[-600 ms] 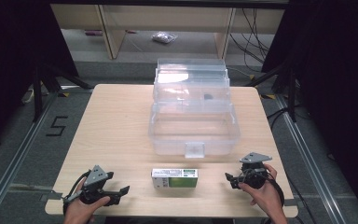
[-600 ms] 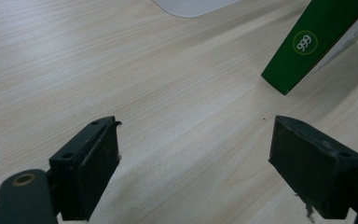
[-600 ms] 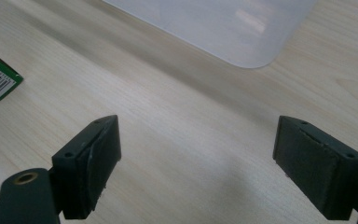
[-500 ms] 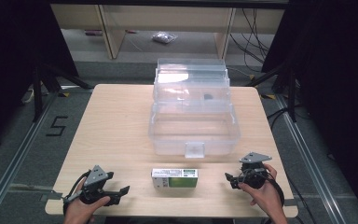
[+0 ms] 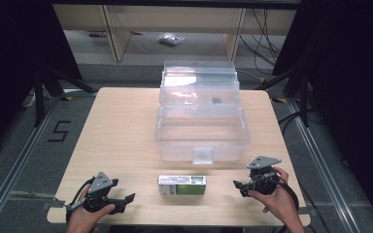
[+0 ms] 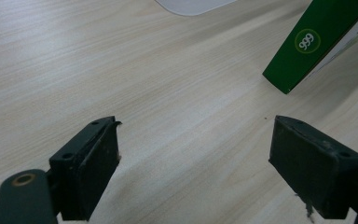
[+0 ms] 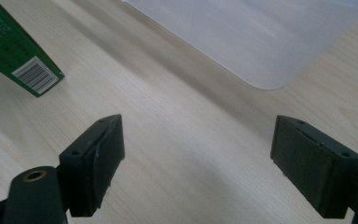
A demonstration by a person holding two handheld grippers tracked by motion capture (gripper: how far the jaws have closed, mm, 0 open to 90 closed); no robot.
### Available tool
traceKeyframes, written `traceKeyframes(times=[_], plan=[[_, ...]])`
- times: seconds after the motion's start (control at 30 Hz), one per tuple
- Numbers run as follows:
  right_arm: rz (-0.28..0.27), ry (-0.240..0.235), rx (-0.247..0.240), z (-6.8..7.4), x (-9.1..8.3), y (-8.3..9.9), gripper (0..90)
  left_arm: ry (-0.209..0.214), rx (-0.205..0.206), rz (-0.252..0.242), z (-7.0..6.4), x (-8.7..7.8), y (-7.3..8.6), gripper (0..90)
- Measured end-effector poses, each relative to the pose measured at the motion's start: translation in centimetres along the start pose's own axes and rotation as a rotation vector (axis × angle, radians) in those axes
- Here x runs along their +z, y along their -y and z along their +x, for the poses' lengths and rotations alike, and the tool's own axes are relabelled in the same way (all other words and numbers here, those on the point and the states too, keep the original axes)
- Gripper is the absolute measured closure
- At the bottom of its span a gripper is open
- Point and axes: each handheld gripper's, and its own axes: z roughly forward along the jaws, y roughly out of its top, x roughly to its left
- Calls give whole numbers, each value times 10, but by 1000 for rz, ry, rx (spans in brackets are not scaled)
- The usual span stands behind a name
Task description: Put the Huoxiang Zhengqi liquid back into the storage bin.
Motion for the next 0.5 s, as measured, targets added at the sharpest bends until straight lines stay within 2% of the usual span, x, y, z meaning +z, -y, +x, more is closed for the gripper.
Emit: traceKeyframes(times=[0.03, 0.07, 0.17, 0.2, 0.27, 0.37, 0.43, 0.5], plan=[[7, -9, -3, 1, 0, -1, 185, -1, 1, 1, 0, 0, 0, 150], [-21, -10, -16, 4, 0, -4, 188, 0, 0, 0, 0, 0, 0, 150], [-15, -33, -16, 8, -3, -8, 188, -3, -6, -3, 0, 0, 0, 150], [-22, -45, -60, 9, -4, -12, 199, -2, -5, -4, 0, 0, 0, 151], [-3, -57, -48, 13, -7, -14, 203, 0, -3, -4, 0, 1, 0, 150], [-13, -78, -92, 20, -9, -20, 203, -2, -5, -1, 0, 0, 0, 151], [3, -96, -120, 25, -10, -24, 203, -3, -4, -1, 0, 0, 0, 150], [-4, -101, -131, 32, -10, -27, 203, -2, -2, 0, 0, 0, 0, 150]])
